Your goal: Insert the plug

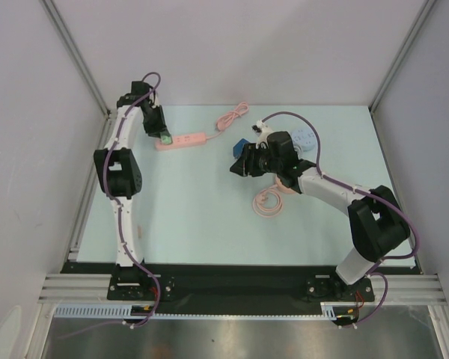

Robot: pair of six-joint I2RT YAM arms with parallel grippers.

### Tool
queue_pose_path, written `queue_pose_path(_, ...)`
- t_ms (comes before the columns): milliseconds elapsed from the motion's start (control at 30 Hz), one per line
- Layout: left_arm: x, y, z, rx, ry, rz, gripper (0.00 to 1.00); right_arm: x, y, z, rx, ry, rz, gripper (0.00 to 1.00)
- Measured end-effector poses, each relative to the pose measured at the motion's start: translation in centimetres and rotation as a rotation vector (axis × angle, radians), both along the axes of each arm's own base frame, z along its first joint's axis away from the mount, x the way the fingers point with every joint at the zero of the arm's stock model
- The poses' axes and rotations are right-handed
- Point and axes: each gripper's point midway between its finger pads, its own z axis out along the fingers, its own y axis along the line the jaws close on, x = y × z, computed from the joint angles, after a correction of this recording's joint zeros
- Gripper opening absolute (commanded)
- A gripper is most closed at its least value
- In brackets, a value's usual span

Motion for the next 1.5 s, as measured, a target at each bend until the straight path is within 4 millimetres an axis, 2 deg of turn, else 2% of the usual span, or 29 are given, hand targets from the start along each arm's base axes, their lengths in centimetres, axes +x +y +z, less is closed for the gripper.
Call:
queue_pose_path(167,0.2,0.3,-0.3,0.019,0.003,-0.001,0.0,0.0,0.0,0.0,0.003,0.001,0.003,0.51)
queue_pose_path(400,0.5,-0.4,-0.6,0.062,0.001,-0.04,0.0,0.0,0.0,0.1,0.007,-0.005,0.003,0.51)
queue_pose_path(700,0.9,-0.5,-0.6,0.064,-0.005,-0.038,0.0,0.1,0.0,0.1,0.008,-0.006,0.003,0.51)
queue_pose_path(1033,2.7,-0.9,-0.7,0.08,-0.067,-0.028,0.0,-0.2,0.2,0.2,0.019,0.005,0.011,0.5)
queue_pose_path(1300,3.5,-1.0,-1.1,0.093,-0.095,-0.014,0.0,-0.7,-0.1,-1.0,0.011,0.03,0.009,0.5)
queue_pose_path(1500,3.7,-1.2,-1.2,0.121,-0.121,-0.008,0.0,-0.6,-0.1,-0.9,0.015,0.026,0.007,0.49)
